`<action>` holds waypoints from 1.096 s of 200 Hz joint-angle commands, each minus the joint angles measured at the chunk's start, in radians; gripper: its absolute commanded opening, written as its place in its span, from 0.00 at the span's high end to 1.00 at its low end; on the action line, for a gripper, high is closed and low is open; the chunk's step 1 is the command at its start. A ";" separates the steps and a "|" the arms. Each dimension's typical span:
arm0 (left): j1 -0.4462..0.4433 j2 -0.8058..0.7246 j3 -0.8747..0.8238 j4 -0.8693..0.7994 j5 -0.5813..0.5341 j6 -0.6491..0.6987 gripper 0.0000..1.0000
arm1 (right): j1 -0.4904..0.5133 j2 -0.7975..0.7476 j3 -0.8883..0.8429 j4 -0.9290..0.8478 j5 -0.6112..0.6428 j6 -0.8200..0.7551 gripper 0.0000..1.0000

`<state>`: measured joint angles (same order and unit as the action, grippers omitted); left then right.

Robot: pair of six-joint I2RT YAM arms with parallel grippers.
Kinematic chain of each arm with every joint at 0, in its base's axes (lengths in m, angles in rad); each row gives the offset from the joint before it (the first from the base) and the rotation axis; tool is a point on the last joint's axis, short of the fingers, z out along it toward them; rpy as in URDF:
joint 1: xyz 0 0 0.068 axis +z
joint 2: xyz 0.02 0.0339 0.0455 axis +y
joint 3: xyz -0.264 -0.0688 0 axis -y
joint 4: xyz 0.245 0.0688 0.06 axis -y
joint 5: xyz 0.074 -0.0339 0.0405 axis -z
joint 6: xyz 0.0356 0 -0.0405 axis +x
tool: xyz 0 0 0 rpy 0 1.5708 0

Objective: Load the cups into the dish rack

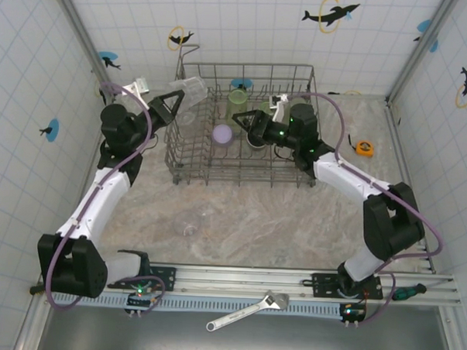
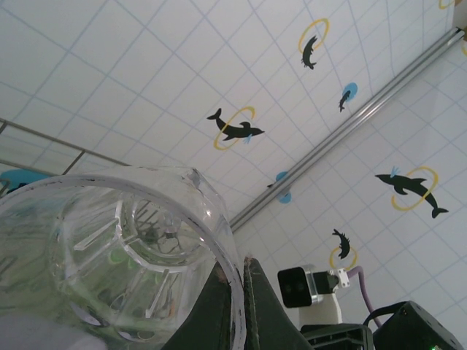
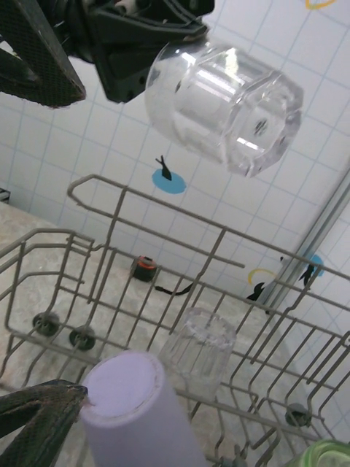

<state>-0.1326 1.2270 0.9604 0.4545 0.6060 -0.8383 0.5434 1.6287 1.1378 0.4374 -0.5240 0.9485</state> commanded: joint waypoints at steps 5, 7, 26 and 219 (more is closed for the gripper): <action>-0.020 0.015 0.024 0.106 0.007 0.013 1.00 | 0.008 0.041 0.067 0.148 0.001 0.103 0.01; -0.023 0.017 0.024 0.108 0.008 0.012 1.00 | 0.009 0.044 0.070 0.153 0.002 0.108 0.01; -0.045 0.033 0.024 0.125 0.007 0.006 1.00 | 0.016 0.069 0.091 0.198 0.010 0.143 0.01; -0.236 0.124 -0.045 0.220 -0.047 -0.036 1.00 | 0.050 0.259 0.160 0.589 0.113 0.443 0.01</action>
<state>-0.3584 1.3449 0.9161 0.6094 0.5606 -0.8654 0.5884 1.8698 1.2503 0.9253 -0.4461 1.3579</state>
